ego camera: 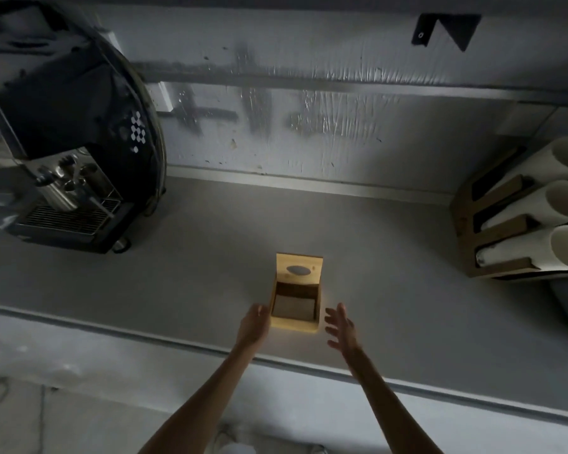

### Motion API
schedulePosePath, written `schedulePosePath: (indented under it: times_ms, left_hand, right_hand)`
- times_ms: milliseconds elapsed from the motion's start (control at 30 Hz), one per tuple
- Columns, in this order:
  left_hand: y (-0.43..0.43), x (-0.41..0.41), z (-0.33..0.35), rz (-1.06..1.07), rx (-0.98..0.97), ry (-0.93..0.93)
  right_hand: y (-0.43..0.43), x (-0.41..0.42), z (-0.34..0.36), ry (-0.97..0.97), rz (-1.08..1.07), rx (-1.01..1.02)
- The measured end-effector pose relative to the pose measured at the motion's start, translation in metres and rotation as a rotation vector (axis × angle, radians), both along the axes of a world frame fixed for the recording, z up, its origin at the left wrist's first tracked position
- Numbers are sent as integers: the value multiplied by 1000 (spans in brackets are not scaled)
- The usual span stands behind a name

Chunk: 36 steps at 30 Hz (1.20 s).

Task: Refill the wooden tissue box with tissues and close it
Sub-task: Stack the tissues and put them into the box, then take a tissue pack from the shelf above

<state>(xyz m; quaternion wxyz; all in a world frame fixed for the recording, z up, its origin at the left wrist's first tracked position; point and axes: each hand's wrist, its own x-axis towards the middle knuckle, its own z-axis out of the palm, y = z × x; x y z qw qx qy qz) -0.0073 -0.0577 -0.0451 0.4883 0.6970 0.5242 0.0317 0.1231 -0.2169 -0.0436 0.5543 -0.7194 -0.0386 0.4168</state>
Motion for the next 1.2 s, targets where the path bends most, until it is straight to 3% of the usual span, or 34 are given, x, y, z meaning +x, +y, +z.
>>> schedulePosePath:
  times_ms: [133,300,433,600,833,1067,1133,1200]
  left_hand:
    - [12,-14,43,-237,221,162]
    - [51,-30,77,-497,499,271]
    - [84,-50,91,-585,580,275]
    - [136,-84,104,-657,594,242]
    - [210,-91,199,-675,751,133]
    - [255,-76,407,-537,1035,-354]
    - [259,-75,460,-521,1023,-516]
    - [263,-73,499,-521,862,-708]
  right_hand:
    - [-11,2,19,-664,229,-246]
    - [-7,-20,54,-1021,428,-454]
    - [11,-50,69,-1094,400,-505]
    - [60,-99,90,-1204,308,-420]
    - [143,-113,187,-1339,186,-302]
    - [215,-75,379,-1538,104,136]
    - [229,-66,427,-1488,102,281]
    - [238,-59,464,-1340,128,459]
